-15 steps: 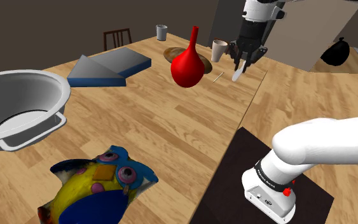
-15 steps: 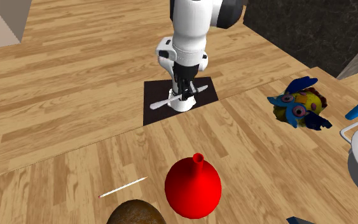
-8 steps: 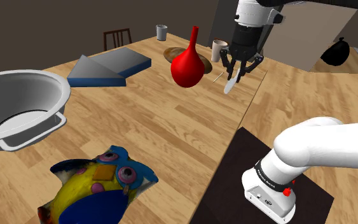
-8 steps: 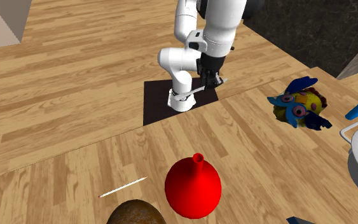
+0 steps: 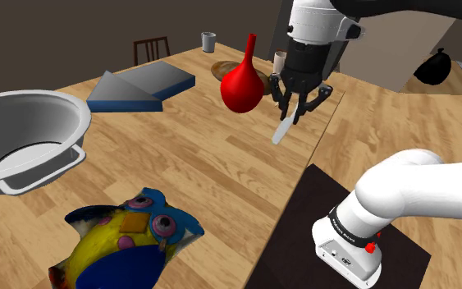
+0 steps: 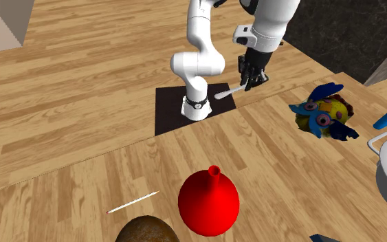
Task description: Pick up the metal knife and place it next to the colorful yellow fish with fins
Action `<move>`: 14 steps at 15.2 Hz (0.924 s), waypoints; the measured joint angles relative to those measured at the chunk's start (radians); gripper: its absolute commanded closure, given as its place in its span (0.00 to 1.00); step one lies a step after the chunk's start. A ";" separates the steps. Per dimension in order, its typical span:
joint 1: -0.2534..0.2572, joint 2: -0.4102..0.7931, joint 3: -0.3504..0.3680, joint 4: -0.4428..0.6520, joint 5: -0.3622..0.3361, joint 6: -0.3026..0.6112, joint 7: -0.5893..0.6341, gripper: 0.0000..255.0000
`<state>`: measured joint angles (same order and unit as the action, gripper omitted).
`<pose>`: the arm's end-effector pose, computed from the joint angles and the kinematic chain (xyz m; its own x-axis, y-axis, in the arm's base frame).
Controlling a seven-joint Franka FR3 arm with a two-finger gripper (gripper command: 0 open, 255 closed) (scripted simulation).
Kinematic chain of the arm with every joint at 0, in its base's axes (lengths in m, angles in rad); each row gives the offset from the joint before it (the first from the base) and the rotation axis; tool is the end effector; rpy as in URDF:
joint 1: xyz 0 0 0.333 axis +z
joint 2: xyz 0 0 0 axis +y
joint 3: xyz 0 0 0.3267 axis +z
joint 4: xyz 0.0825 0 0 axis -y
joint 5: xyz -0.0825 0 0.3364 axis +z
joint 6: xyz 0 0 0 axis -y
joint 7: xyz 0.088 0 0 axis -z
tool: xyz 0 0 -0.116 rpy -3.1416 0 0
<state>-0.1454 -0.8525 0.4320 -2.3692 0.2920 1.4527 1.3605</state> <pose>0.2127 0.1466 0.5596 0.3522 -0.9359 0.0047 -0.9299 -0.3493 0.1155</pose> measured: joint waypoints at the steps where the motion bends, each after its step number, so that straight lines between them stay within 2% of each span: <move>1: 0.009 -0.004 0.021 0.005 0.019 -0.005 0.025 1.00; 9: 0.050 0.010 0.193 0.093 0.156 -0.027 0.217 1.00; 14: 0.046 0.057 0.323 0.189 0.231 -0.023 0.349 1.00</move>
<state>-0.0998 -0.7951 0.7549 -2.1803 0.5229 1.4299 1.7097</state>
